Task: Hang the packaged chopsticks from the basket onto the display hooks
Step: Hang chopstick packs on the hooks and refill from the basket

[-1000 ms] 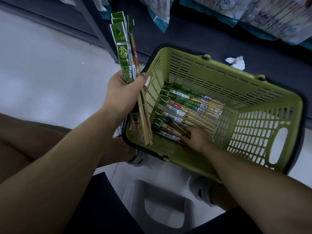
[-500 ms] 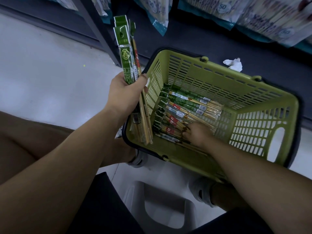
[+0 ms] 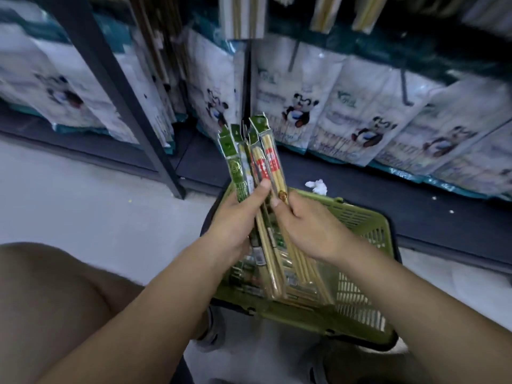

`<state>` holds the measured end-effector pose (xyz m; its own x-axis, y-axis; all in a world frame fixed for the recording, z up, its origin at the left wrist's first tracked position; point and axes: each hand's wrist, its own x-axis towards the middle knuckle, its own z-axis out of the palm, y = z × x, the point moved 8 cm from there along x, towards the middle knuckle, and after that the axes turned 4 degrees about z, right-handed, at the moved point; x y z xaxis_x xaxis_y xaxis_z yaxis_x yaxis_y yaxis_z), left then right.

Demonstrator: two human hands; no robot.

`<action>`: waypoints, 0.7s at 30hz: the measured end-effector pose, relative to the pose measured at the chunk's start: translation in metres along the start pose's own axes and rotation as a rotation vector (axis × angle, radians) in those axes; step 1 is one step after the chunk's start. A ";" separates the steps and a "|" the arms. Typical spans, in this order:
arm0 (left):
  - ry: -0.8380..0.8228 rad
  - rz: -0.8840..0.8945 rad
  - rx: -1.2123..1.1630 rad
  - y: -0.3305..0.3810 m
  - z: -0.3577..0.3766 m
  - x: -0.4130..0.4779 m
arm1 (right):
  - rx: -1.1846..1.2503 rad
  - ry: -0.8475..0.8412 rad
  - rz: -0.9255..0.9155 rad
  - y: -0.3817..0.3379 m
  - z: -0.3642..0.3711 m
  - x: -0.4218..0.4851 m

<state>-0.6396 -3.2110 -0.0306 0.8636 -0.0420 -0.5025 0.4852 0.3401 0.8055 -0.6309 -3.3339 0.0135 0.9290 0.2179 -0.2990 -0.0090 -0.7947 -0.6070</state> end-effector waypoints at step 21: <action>-0.318 0.324 -0.045 0.191 0.126 -0.050 | 0.518 0.608 -0.198 -0.081 -0.201 -0.059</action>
<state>-0.5727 -3.2620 0.1881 0.9725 -0.2106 -0.0997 0.1827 0.4239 0.8871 -0.6107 -3.3970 0.2284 0.9680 -0.1369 0.2102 0.1447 -0.3796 -0.9138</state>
